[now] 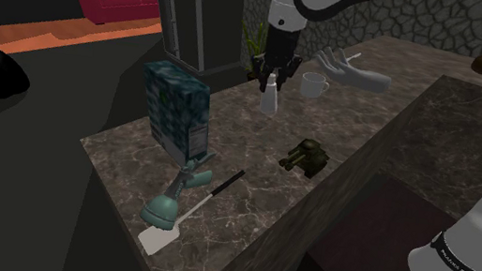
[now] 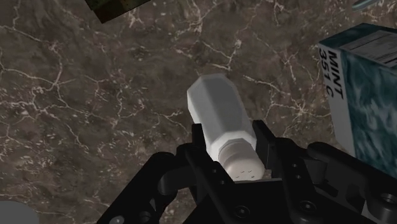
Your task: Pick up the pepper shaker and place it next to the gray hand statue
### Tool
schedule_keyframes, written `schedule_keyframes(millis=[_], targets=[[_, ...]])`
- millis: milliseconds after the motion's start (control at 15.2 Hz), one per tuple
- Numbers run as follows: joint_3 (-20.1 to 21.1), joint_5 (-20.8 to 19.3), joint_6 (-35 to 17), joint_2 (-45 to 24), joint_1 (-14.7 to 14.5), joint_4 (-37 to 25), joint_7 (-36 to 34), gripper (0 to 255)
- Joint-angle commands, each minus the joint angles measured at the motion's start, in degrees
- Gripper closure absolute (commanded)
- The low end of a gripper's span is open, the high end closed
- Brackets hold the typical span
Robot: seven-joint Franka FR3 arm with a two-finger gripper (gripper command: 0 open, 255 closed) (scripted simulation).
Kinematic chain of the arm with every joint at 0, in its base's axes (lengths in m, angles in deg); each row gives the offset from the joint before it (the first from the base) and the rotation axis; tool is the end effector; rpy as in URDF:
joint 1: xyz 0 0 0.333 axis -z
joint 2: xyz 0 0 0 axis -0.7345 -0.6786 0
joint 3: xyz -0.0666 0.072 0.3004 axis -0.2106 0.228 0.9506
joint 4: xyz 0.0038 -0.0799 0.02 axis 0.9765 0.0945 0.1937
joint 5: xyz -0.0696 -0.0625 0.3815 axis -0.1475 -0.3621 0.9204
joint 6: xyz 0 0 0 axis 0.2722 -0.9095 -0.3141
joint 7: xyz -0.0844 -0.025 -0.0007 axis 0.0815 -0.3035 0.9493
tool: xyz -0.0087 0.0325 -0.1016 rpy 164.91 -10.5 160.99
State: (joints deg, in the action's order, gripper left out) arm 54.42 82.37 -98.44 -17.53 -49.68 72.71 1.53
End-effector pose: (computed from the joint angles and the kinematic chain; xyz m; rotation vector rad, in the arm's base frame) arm 0.5403 0.1774 0.5199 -3.0761 0.4588 -0.1413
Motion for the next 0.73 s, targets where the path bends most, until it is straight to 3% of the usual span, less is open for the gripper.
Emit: schedule_keyframes(millis=[0,660], targets=[[0.0,0.1,1.5,0.2,0.0,-1.3,0.0,255],[0.0,0.1,9.1,0.1,0.0,-9.0,0.1,255]])
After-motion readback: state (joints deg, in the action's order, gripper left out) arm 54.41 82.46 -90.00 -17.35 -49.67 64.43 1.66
